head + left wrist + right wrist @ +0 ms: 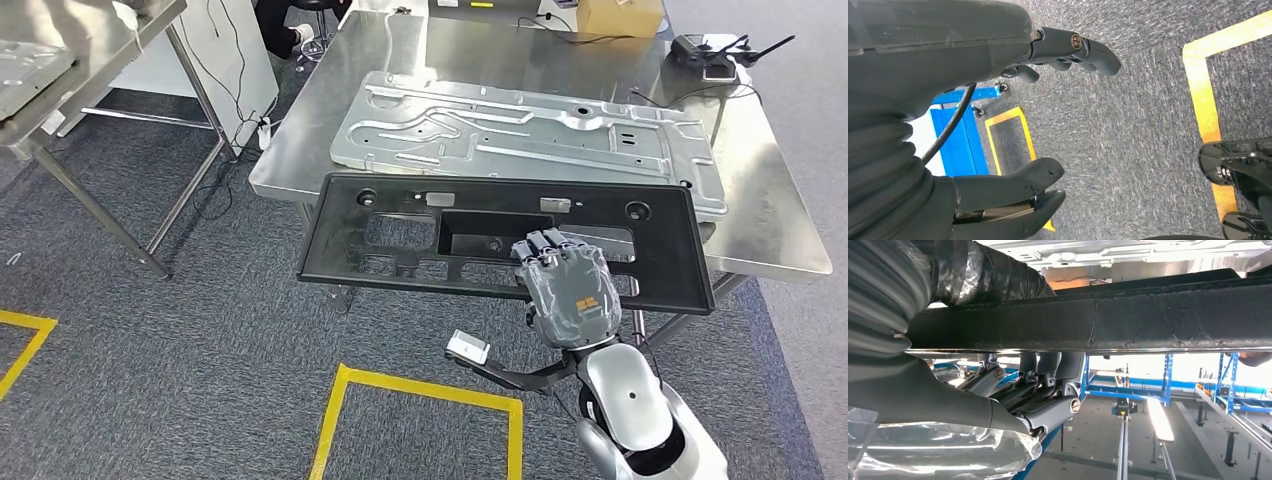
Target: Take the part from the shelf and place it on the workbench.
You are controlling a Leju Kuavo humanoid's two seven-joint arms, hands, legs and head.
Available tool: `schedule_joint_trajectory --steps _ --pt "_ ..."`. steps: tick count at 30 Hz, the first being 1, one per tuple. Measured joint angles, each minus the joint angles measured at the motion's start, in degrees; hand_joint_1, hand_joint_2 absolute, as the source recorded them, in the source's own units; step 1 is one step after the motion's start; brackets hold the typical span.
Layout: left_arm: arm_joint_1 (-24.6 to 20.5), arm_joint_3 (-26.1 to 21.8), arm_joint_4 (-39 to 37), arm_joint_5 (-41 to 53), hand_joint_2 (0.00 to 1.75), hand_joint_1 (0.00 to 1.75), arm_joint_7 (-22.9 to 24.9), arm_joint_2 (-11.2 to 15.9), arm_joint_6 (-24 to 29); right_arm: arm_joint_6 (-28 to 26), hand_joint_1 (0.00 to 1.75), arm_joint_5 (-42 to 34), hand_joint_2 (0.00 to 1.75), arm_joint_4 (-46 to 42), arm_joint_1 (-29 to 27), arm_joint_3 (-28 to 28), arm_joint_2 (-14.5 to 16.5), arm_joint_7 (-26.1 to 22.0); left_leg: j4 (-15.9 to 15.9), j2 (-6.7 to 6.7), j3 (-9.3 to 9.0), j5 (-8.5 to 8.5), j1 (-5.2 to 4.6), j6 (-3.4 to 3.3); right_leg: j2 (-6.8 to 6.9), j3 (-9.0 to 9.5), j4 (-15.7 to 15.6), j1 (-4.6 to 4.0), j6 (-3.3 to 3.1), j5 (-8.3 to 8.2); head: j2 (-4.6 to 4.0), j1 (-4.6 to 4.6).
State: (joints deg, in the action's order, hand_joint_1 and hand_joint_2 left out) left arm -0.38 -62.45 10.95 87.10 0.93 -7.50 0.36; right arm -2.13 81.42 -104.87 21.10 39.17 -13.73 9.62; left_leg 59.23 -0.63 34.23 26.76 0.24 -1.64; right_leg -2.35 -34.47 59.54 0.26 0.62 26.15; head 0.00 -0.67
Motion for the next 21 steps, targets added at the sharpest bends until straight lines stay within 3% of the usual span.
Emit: schedule_joint_trajectory --steps 2,3,5,7,8,9,11,12,14,16,18,19,21 --pt "0.0 0.0 0.0 0.0 1.75 0.0 -0.1 0.0 -0.1 0.0 1.75 0.0 1.75 0.1 0.0 0.0 0.0 0.0 -1.1 0.19 -1.0 -0.15 0.34 -0.71 0.2 0.01 0.8 -0.09 0.42 -0.14 0.0 -0.02" --pt "0.0 0.0 0.0 0.0 1.75 0.0 -0.1 -0.1 -0.1 0.0 1.75 0.0 1.75 0.1 0.1 0.0 0.0 0.0 -1.5 0.32 -1.67 -0.23 0.55 -0.95 0.5 -0.38 1.8 -0.1 0.63 0.56 0.0 -0.04" --pt "0.0 0.0 0.0 0.0 1.75 0.0 -0.1 -0.1 -0.2 0.1 1.75 -0.1 1.75 0.2 0.3 0.0 0.0 0.0 -1.8 0.57 -2.43 -0.26 0.73 -1.11 1.32 -2.81 6.7 0.22 1.32 3.67 0.0 -0.13" --pt "0.0 0.0 0.0 0.0 1.75 0.0 -0.1 -0.1 -0.2 0.2 1.75 -0.2 1.75 0.3 0.4 0.1 0.0 0.0 -1.8 0.75 -2.58 -0.03 0.87 -0.93 1.73 -6.48 12.9 0.82 2.05 6.35 0.0 -0.12" --pt "0.1 0.0 0.0 0.0 1.75 0.0 -0.1 -0.1 -0.2 0.4 1.75 -0.3 1.75 0.4 0.4 0.1 0.0 0.0 -1.8 0.81 -2.74 0.17 1.02 -0.72 1.85 -7.43 14.0 1.13 2.35 6.27 0.0 -0.11" --pt "0.1 0.0 0.0 -0.1 1.75 0.0 -0.2 -0.1 -0.3 0.6 1.75 -0.3 1.75 0.5 0.4 0.1 0.0 0.0 -1.7 0.83 -2.99 0.43 1.25 -0.41 1.98 -7.35 13.2 1.43 2.61 5.09 0.0 -0.11" --pt "0.1 0.0 0.0 -0.2 1.75 0.0 -0.3 -0.1 -0.4 1.1 1.75 -0.5 1.75 0.9 0.6 0.2 0.1 0.0 -1.5 0.84 -3.78 1.2 1.82 0.46 2.39 -4.39 6.3 1.93 3.12 0.68 0.0 -0.13" --pt "0.1 0.0 0.0 -0.4 1.75 0.0 -0.4 -0.1 -0.4 1.4 1.75 -0.6 1.75 1.2 1.0 0.2 0.3 0.0 -1.4 0.89 -4.11 1.62 2.0 0.98 2.62 -2.97 2.9 1.88 3.15 -0.4 0.0 -0.17" --pt "-0.1 -0.2 0.0 -0.8 1.75 0.0 -0.5 0.0 -0.7 2.1 1.75 -1.0 1.75 2.3 2.2 0.4 1.0 -0.1 -1.4 1.14 -4.42 2.29 1.93 2.05 2.88 -1.71 -0.2 1.57 2.25 -0.68 0.0 -0.16" --pt "-0.3 -0.5 0.0 -1.2 1.75 0.0 -0.6 0.0 -1.0 2.7 1.75 -1.6 1.75 3.6 3.4 0.5 1.9 -0.2 -1.4 1.39 -4.95 2.51 1.81 2.88 2.65 -1.47 -0.2 1.4 0.69 -0.22 0.0 -0.07" --pt "-0.4 -0.8 0.0 -1.3 1.75 0.0 -0.6 0.0 -1.1 2.8 1.75 -1.9 1.75 4.5 4.4 0.7 2.6 -0.2 0.8 1.34 -4.61 2.67 2.02 3.33 2.37 -0.5 -0.3 1.36 -0.42 0.24 0.0 0.0" --pt "-0.5 -0.9 0.0 -1.3 1.75 0.0 -0.6 0.0 -1.1 2.9 1.75 -2.0 1.75 4.7 4.9 0.9 2.9 -0.2 3.4 1.28 -3.2 3.14 2.1 3.38 2.32 0.06 -0.4 1.24 -0.89 0.55 0.0 0.03" --pt "-0.4 -1.0 0.0 -1.3 1.75 0.0 -0.7 -0.1 -1.1 2.9 1.75 -2.2 1.75 5.2 5.6 1.0 3.4 -0.2 11.1 1.18 1.65 5.57 1.91 3.25 2.31 1.03 -0.4 0.82 -1.64 1.36 0.0 0.09"
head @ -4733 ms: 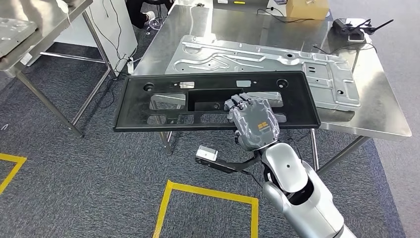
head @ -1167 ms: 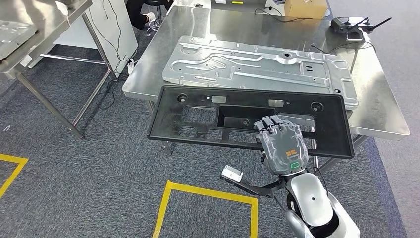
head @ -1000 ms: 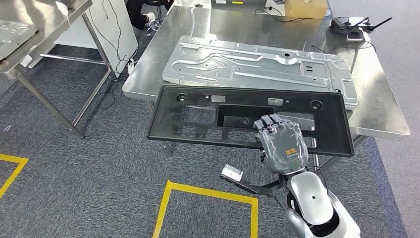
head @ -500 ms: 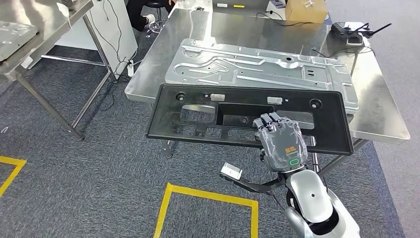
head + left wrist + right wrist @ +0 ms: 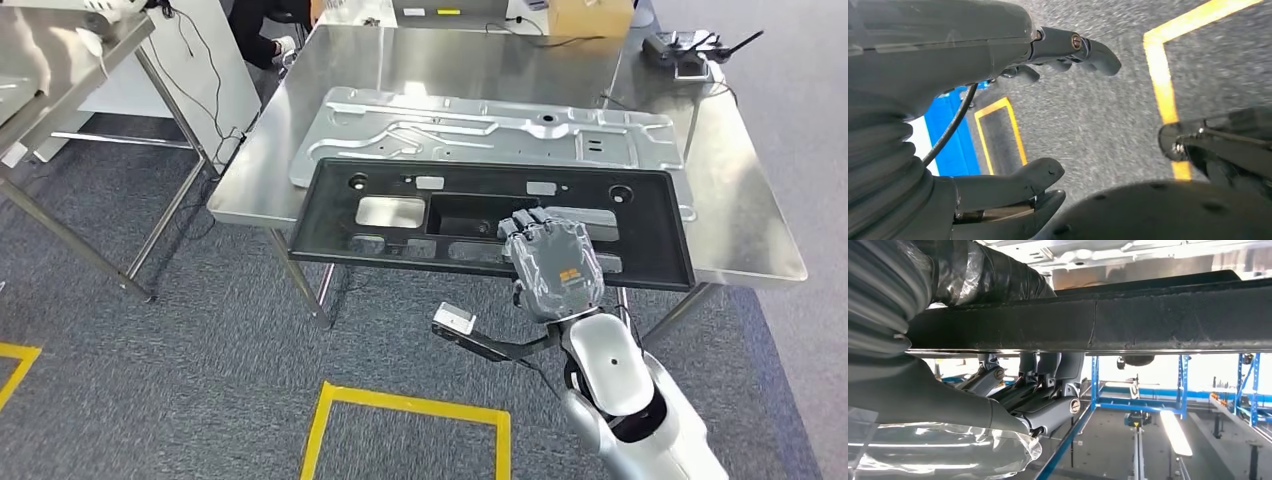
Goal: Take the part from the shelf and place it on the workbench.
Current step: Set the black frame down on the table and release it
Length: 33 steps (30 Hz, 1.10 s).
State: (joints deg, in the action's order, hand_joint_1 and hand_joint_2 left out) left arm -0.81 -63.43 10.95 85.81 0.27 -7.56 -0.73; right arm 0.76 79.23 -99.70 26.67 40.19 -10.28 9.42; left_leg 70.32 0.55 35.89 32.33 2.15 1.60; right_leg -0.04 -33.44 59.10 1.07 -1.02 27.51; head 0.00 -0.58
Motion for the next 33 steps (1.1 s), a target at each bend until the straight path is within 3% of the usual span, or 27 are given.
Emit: schedule_joint_trajectory --steps 2,3,4,6,8,9,12,14,15,17,18,19,20,22,23,24,26,27,29,31,33 --pt "0.2 0.0 0.0 0.1 1.75 0.0 0.0 0.0 0.1 0.0 1.75 -0.2 1.75 0.5 0.1 0.2 0.4 0.0 5.0 -0.03 4.39 2.78 -0.43 -0.45 -0.16 1.27 0.0 -0.55 -0.46 1.1 0.0 0.01" --pt "0.4 0.0 0.0 0.1 1.75 0.0 0.0 0.0 0.1 0.0 1.75 -0.2 1.75 0.7 0.1 0.3 0.5 0.0 4.8 -0.07 5.39 3.02 -0.7 -0.88 -0.32 2.1 0.0 -0.84 -0.58 1.74 0.0 0.0" --pt "0.5 -0.1 0.0 0.1 1.75 0.0 0.0 0.0 0.1 0.0 1.75 -0.2 1.75 0.9 0.2 0.4 0.6 0.0 2.8 -0.12 5.55 1.98 -1.04 -1.44 -0.48 3.03 0.0 -1.11 -0.66 2.43 0.0 0.0" --pt "0.8 -0.1 0.0 0.1 1.75 0.0 0.0 0.1 0.1 0.0 1.75 -0.2 1.75 1.4 0.3 0.5 0.8 0.0 -4.1 -0.53 4.75 -4.19 -1.95 -3.01 -0.69 4.78 0.0 -1.6 -0.67 3.89 0.0 -0.02" --pt "0.9 -0.1 0.0 0.1 1.75 0.0 -0.1 0.1 0.1 0.0 1.75 -0.3 1.75 1.8 0.5 0.7 1.0 0.0 -8.6 -0.92 3.93 -8.85 -2.69 -3.97 -1.04 5.78 -0.1 -1.8 -0.31 5.24 0.0 -0.02" --pt "0.9 -0.1 0.0 0.2 1.75 0.0 0.0 0.2 0.1 0.1 1.75 -0.4 1.75 2.0 0.5 0.8 1.0 0.0 -9.4 -1.03 3.61 -9.45 -2.87 -4.14 -1.17 6.12 0.1 -1.82 -0.02 5.45 0.0 -0.03" --pt "0.8 -0.2 0.0 0.3 1.75 0.0 0.1 -0.1 0.2 -0.1 1.75 -0.4 1.75 1.8 0.6 1.0 0.9 0.0 -10.9 -0.91 1.11 -8.53 -2.56 -4.62 -0.98 5.96 3.0 -1.72 0.8 4.34 0.0 -0.03" --pt "0.7 -0.2 0.0 0.5 1.75 0.0 0.1 -0.2 0.5 -0.4 1.75 -0.6 1.75 1.0 0.4 1.0 0.2 0.1 -11.7 -0.88 -0.76 -7.77 -2.24 -4.89 -0.69 2.86 8.3 -1.44 1.47 4.26 0.0 -0.04" --pt "0.7 -0.2 0.0 0.5 1.75 0.0 0.1 -0.2 0.6 -0.5 1.75 -0.7 1.75 0.5 0.0 1.0 -0.4 0.2 -11.8 -0.91 -1.52 -7.19 -2.14 -4.95 -0.6 0.58 11.3 -1.24 1.85 5.31 0.0 -0.05" --pt "0.7 -0.2 0.0 0.5 1.75 0.0 0.1 -0.3 0.7 -0.6 1.75 -1.1 1.75 -0.5 -0.9 1.0 -1.6 0.2 -11.9 -1.0 -3.2 -5.75 -1.98 -4.82 -0.49 -3.68 14.8 -0.77 2.54 9.07 0.0 -0.06" --pt "0.7 -0.2 0.0 0.5 1.75 0.0 0.1 -0.4 0.7 -0.6 1.75 -1.2 1.75 -0.9 -1.4 1.0 -2.2 0.1 -11.9 -1.04 -4.21 -4.94 -1.92 -4.73 -0.4 -5.06 14.7 -0.59 2.77 10.33 0.0 -0.07" --pt "0.8 -0.2 0.0 0.5 1.75 0.0 0.1 -0.5 0.7 -0.6 1.75 -1.3 1.75 -1.1 -1.7 1.0 -2.6 0.1 -11.9 -1.04 -5.34 -4.07 -1.87 -4.6 -0.31 -5.8 13.2 -0.47 2.86 10.2 0.0 -0.07" --pt "0.8 -0.2 0.0 0.5 1.75 0.0 0.1 -0.6 0.7 -0.6 1.75 -1.4 1.75 -1.3 -1.9 1.0 -3.1 0.1 -11.9 -1.02 -6.51 -3.16 -1.84 -4.42 -0.2 -6.0 10.5 -0.41 2.81 8.25 0.0 -0.07" --pt "0.9 -0.2 0.0 0.5 1.75 0.0 0.2 -0.7 0.6 -0.6 1.75 -1.6 1.75 -1.6 -2.2 1.0 -3.9 0.1 -12.0 -0.96 -8.45 -1.42 -1.91 -3.96 0.13 -5.83 4.4 -0.56 2.3 0.46 0.0 -0.06" --pt "0.8 -0.2 -0.1 0.5 1.75 0.0 0.2 -0.8 0.6 -0.6 1.75 -1.7 1.75 -1.8 -2.4 0.9 -4.1 0.1 -12.1 -0.93 -9.08 -0.65 -1.95 -3.62 0.2 -5.63 2.5 -0.77 1.91 -2.48 0.0 -0.04" --pt "0.7 -0.2 -0.1 0.5 1.75 0.0 0.2 -0.8 0.6 -0.6 1.75 -1.8 1.75 -2.0 -2.6 0.8 -4.3 0.0 -12.1 -0.93 -9.65 -0.21 -1.99 -3.27 0.2 -5.43 1.5 -0.97 1.44 -4.11 0.0 -0.03" --pt "0.3 -0.3 -0.1 0.5 1.75 0.0 0.2 -0.8 0.6 -0.6 1.75 -1.9 1.75 -2.5 -2.7 0.7 -4.6 0.0 -11.8 -0.88 -10.21 -0.25 -1.96 -2.5 -0.07 -4.39 1.0 -1.04 0.42 -3.43 0.0 0.02" --pt "0.3 -0.3 -0.1 0.5 1.75 0.0 0.3 -0.8 0.6 -0.6 1.75 -1.9 1.75 -2.7 -2.7 0.7 -4.7 0.0 -10.6 -0.87 -10.01 -0.7 -1.9 -2.21 -0.15 -3.59 0.5 -0.92 -0.08 -3.13 0.0 0.01" --pt "0.2 -0.3 -0.1 0.4 1.75 0.0 0.3 -0.8 0.6 -0.6 1.75 -1.9 1.75 -3.0 -2.6 0.6 -4.8 0.1 -5.5 -0.86 -7.21 -0.9 -1.73 -1.71 -0.27 -1.74 -0.5 -0.73 -0.83 -2.52 0.0 0.05" --pt "0.3 -0.3 -0.1 0.4 1.75 0.0 0.3 -0.8 0.6 -0.7 1.75 -1.9 1.75 -3.1 -2.8 0.6 -4.9 0.1 0.8 -0.86 -2.53 1.39 -1.61 -1.21 -0.34 -0.12 -0.9 -0.76 -1.16 -1.48 0.0 0.11" --pt "0.4 -0.4 -0.1 0.4 1.75 0.0 0.3 -0.8 0.6 -0.7 1.75 -1.9 1.75 -3.1 -3.2 0.6 -4.9 0.0 3.0 -0.84 1.13 4.72 -1.51 -0.99 -0.51 1.76 -1.0 -0.75 -1.11 -0.12 0.0 0.15"
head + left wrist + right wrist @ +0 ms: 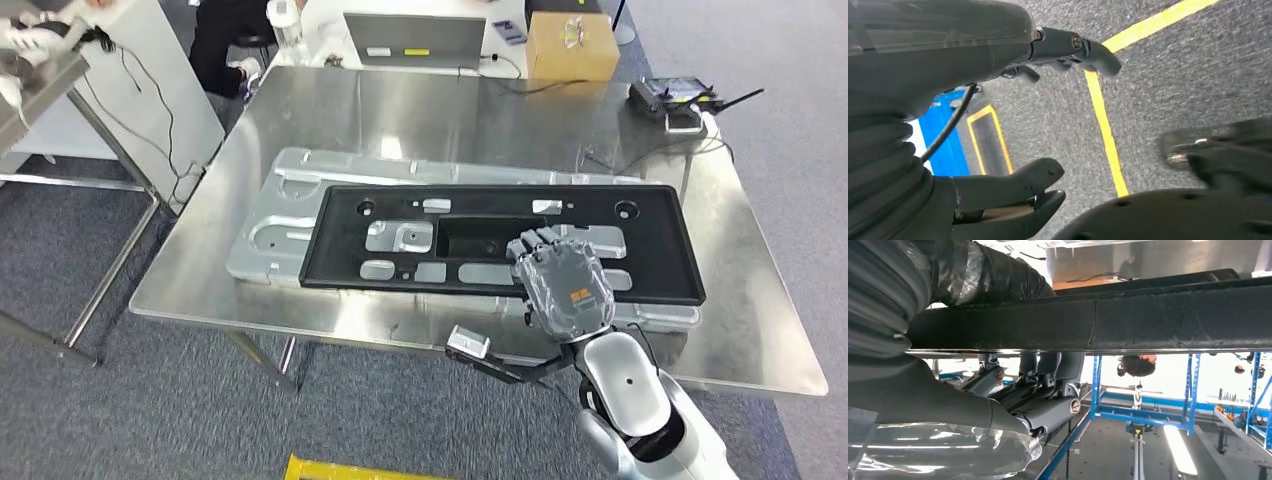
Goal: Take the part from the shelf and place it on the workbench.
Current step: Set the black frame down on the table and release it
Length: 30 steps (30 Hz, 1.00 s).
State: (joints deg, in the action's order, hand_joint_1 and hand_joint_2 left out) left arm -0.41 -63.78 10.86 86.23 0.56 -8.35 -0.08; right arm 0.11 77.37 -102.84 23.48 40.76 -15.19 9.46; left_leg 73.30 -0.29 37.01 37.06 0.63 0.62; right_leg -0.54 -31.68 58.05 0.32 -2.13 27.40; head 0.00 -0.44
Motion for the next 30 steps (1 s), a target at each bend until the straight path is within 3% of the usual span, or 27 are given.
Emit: schedule_joint_trajectory --steps 1,2,5,6,10,12,14,15,16,18,20,22,25,30 --pt "0.1 0.0 0.0 0.0 1.75 0.0 0.0 0.0 0.0 0.0 1.75 0.0 1.75 0.0 -0.3 0.0 0.0 0.0 -1.1 0.01 0.85 0.29 0.02 -0.04 -0.11 1.05 0.0 0.0 0.1 0.75 0.0 0.0" --pt "0.2 0.0 0.0 -0.1 1.75 0.0 -0.2 0.0 0.2 0.0 1.75 0.0 1.75 0.0 -0.7 -0.1 0.0 0.0 -3.5 0.01 1.07 -1.18 0.04 -0.14 -0.17 2.13 0.1 0.0 0.23 1.51 0.0 0.01" --pt "0.0 -0.4 0.0 -1.1 1.75 0.0 -0.3 -0.4 1.6 -0.1 1.75 -0.5 1.75 0.1 -1.7 -0.2 0.2 0.0 -11.8 -0.1 0.95 -11.35 -0.24 -0.88 -0.42 4.21 0.5 -0.2 0.88 3.76 0.0 0.01" --pt "-0.3 -0.7 0.0 -1.5 1.75 0.0 0.0 -0.7 2.3 -0.1 1.75 -0.8 1.75 0.3 -1.9 -0.2 0.4 0.0 -12.9 -0.15 1.0 -13.43 -0.39 -1.17 -0.56 4.44 0.6 -0.27 1.21 4.39 0.0 0.01" --pt "-2.4 -1.3 0.0 -2.1 1.75 0.0 0.8 -2.2 3.7 -0.1 1.75 -1.4 1.75 0.8 -1.9 -0.2 1.7 0.1 -13.8 -0.24 0.56 -14.33 -0.27 -2.23 -0.48 4.52 1.3 -0.22 2.54 6.05 0.0 0.0" --pt "-3.1 -1.4 0.0 -2.2 1.75 0.0 0.8 -2.6 3.8 -0.1 1.75 -1.6 1.75 1.0 -1.8 -0.2 1.9 0.3 -14.3 -0.22 0.23 -14.27 -0.08 -2.77 -0.08 1.92 6.4 0.01 3.12 8.7 0.0 -0.04" --pt "-3.2 -1.5 0.0 -2.2 1.75 0.0 0.8 -2.8 3.8 -0.1 1.75 -2.2 1.75 1.4 -2.1 -0.2 2.1 0.6 -14.3 -0.19 0.06 -13.93 -0.08 -3.07 0.04 -2.49 13.4 0.18 3.53 11.22 0.0 -0.04" --pt "-3.2 -1.6 0.0 -2.3 1.75 0.0 0.7 -2.9 3.7 -0.1 1.75 -2.5 1.75 1.8 -2.4 -0.2 2.2 0.9 -14.3 -0.22 -0.07 -13.75 -0.09 -3.11 0.08 -4.1 15.3 0.28 3.65 11.13 0.0 -0.05" --pt "-3.2 -1.6 0.0 -2.3 1.75 0.0 0.7 -2.9 3.7 -0.1 1.75 -2.9 1.75 2.2 -2.7 -0.2 2.2 1.1 -14.3 -0.27 -0.27 -13.57 -0.09 -3.08 0.13 -4.75 15.2 0.36 3.68 9.82 0.0 -0.05" --pt "-3.2 -1.7 0.0 -2.5 1.75 0.0 0.7 -3.0 3.7 -0.3 1.75 -3.6 1.75 3.2 -3.3 -0.2 2.3 1.6 -14.3 -0.38 -0.82 -13.23 -0.09 -2.87 0.23 -3.15 9.2 0.42 3.39 4.82 0.0 -0.07" --pt "-3.2 -1.9 0.0 -2.7 1.75 0.0 0.7 -3.1 3.7 -0.6 1.75 -4.0 1.75 4.2 -3.6 -0.2 2.4 2.1 -14.2 -0.42 -1.16 -12.94 -0.28 -2.48 0.33 -0.95 2.7 0.12 2.86 1.52 0.0 -0.05" --pt "-3.3 -2.2 0.0 -2.9 1.75 0.0 0.7 -3.1 3.7 -1.1 1.75 -4.4 1.75 5.0 -4.0 -0.6 2.4 2.5 -14.2 -0.38 -1.23 -12.67 -0.49 -2.21 0.33 -0.4 0.9 -0.11 2.56 1.07 0.0 -0.02" --pt "-3.3 -2.5 0.0 -2.9 1.75 0.0 0.8 -3.1 3.8 -1.4 1.75 -4.8 1.75 6.1 -4.6 -1.7 2.4 2.9 -14.3 -0.3 -1.38 -12.52 -0.59 -2.53 0.14 -0.29 0.6 -0.03 2.58 0.89 0.0 -0.01" --pt "-3.3 -2.8 0.0 -3.4 1.75 0.0 0.5 -3.0 3.7 -1.4 1.75 -4.9 1.75 7.9 -4.8 -3.9 2.6 3.0 -14.7 -0.31 -1.6 -12.92 -0.48 -2.0 0.16 -0.3 0.7 -0.13 2.3 0.89 0.0 0.0"
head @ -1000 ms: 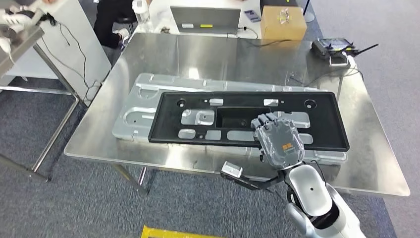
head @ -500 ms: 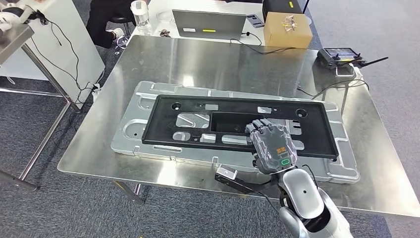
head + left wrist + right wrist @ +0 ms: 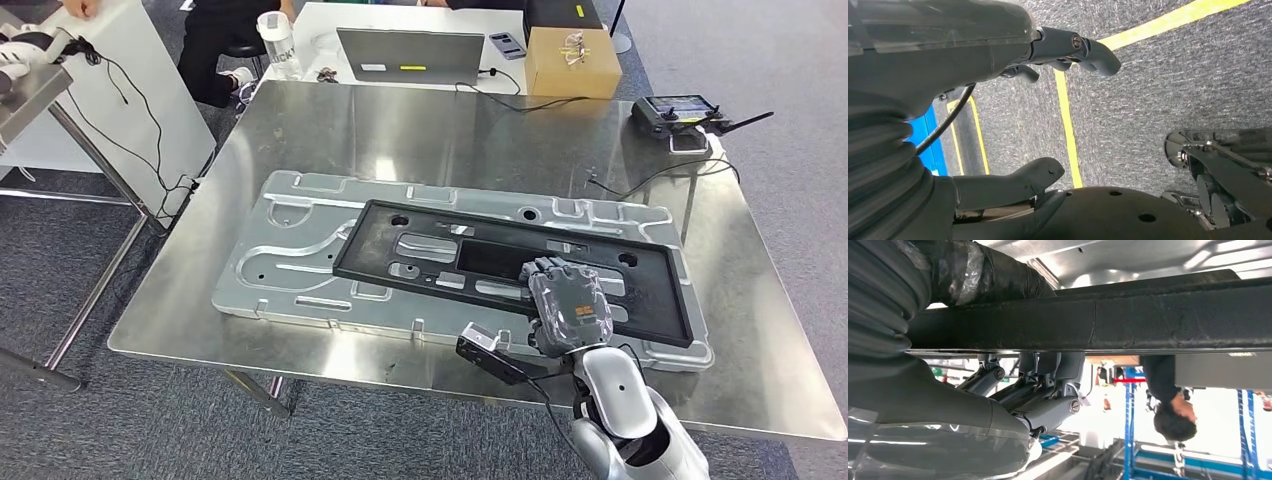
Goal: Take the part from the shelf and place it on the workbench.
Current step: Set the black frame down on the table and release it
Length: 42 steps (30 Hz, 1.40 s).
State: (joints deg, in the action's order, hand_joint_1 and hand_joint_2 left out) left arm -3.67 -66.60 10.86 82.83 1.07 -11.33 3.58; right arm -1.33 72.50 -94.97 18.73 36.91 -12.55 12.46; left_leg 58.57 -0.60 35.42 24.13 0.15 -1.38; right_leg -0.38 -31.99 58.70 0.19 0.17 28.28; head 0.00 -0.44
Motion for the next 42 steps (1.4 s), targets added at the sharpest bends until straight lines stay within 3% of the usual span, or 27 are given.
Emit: schedule_joint_trajectory --steps 8,20,29,42 --pt "0.0 -0.1 0.0 0.1 1.75 0.0 -0.2 0.1 -0.2 0.2 1.75 0.6 1.75 2.7 0.5 -1.4 0.5 0.4 -0.1 0.0 -0.02 0.1 0.01 0.31 0.01 -0.02 0.1 -0.02 -0.27 0.18 0.0 0.0" --pt "0.0 -0.1 0.0 0.5 1.75 0.0 -0.6 0.1 0.1 2.9 1.75 1.6 1.75 9.7 6.2 -3.1 0.8 0.2 -0.1 0.0 0.04 0.14 -0.07 0.33 0.02 -0.02 0.0 0.04 -0.27 0.2 0.0 0.0" --pt "-0.1 -0.1 0.0 0.5 1.75 0.0 -0.6 0.2 0.4 4.5 1.75 1.6 1.75 22.1 13.3 -1.5 6.1 -1.0 -0.1 -0.01 0.03 0.13 -0.08 0.34 0.04 -0.02 0.0 0.05 -0.26 0.19 0.0 0.0" --pt "-0.1 -0.1 0.0 0.5 1.75 0.0 -0.5 0.2 0.1 2.9 1.75 0.3 1.75 32.3 15.3 1.4 10.7 -2.3 -0.1 0.0 -0.03 0.19 -0.06 0.43 -0.01 0.0 0.0 0.05 -0.3 0.22 0.0 0.0"
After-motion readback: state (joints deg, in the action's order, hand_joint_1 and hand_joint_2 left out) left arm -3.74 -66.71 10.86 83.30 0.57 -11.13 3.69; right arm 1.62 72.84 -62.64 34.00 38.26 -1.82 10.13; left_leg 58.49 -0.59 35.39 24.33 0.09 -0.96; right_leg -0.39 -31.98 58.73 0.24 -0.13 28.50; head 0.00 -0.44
